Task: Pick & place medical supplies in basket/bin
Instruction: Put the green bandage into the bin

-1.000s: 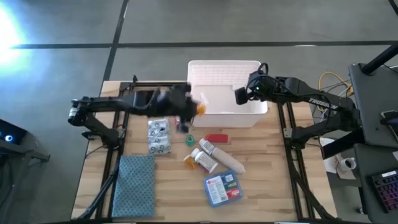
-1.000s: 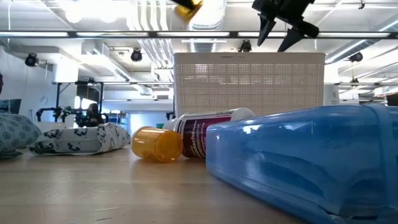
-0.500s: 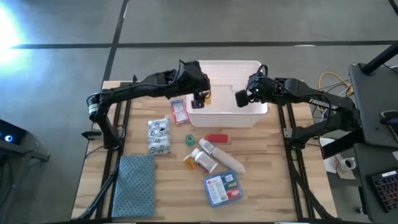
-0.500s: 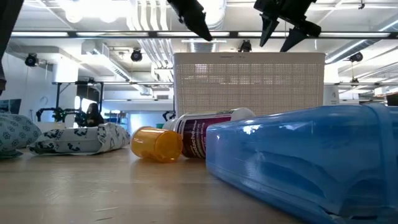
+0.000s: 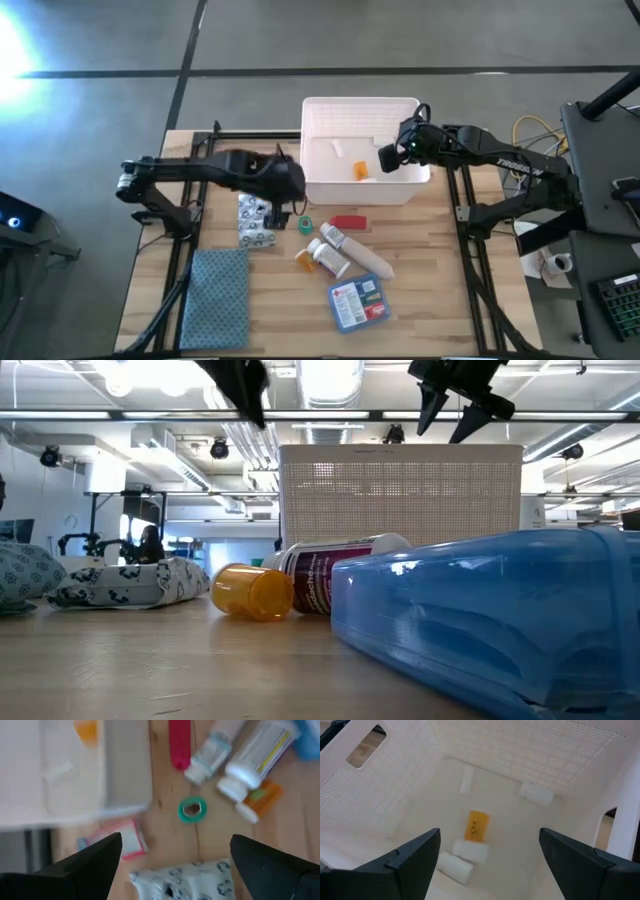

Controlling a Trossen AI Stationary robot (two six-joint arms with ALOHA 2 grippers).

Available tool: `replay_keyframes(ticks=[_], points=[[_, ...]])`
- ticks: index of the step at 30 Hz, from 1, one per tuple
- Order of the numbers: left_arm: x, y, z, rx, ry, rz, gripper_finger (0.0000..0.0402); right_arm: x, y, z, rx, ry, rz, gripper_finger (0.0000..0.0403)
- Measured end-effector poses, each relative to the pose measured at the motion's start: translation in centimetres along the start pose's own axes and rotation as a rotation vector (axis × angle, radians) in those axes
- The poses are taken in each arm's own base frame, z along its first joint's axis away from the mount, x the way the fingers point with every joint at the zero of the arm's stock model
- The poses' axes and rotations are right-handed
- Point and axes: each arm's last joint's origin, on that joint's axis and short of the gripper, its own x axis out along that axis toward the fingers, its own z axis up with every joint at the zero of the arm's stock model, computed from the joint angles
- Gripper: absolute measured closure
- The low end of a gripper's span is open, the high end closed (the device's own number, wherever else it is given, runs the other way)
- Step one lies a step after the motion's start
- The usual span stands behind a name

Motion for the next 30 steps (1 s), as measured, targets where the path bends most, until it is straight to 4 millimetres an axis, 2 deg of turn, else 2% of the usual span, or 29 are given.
replay_keyframes(ticks=[3, 7, 10, 16, 20, 30], points=[[3.1, -1.6, -1.3, 0.065, 0.023, -0.006, 0.0052, 0.0, 0.0, 0.0, 0.000, -0.001, 0.000, 0.0074], [7.7, -3.9, -2.9, 0.299, -0.020, -0.028, 0.0052, 0.0, 0.0, 0.0, 0.001, -0.001, 0.001, 0.0074], [10.1, -4.9, -3.9, 0.427, -0.077, -0.015, 0.0052, 0.0, 0.0, 0.0, 0.005, 0.002, 0.001, 0.0074], [12.5, -5.7, -5.0, 0.445, -0.164, -0.011, 0.0052, 0.0, 0.0, -0.1, 0.008, 0.007, 0.000, 0.0074], [13.6, -5.8, -4.8, 0.435, -0.214, -0.039, 0.0052, 0.1, 0.0, -0.1, 0.009, 0.007, -0.001, 0.0074], [18.5, -4.4, -3.9, 0.398, -0.087, -0.023, 0.0052, 0.3, -0.1, -0.3, 0.010, 0.015, -0.007, 0.0074]])
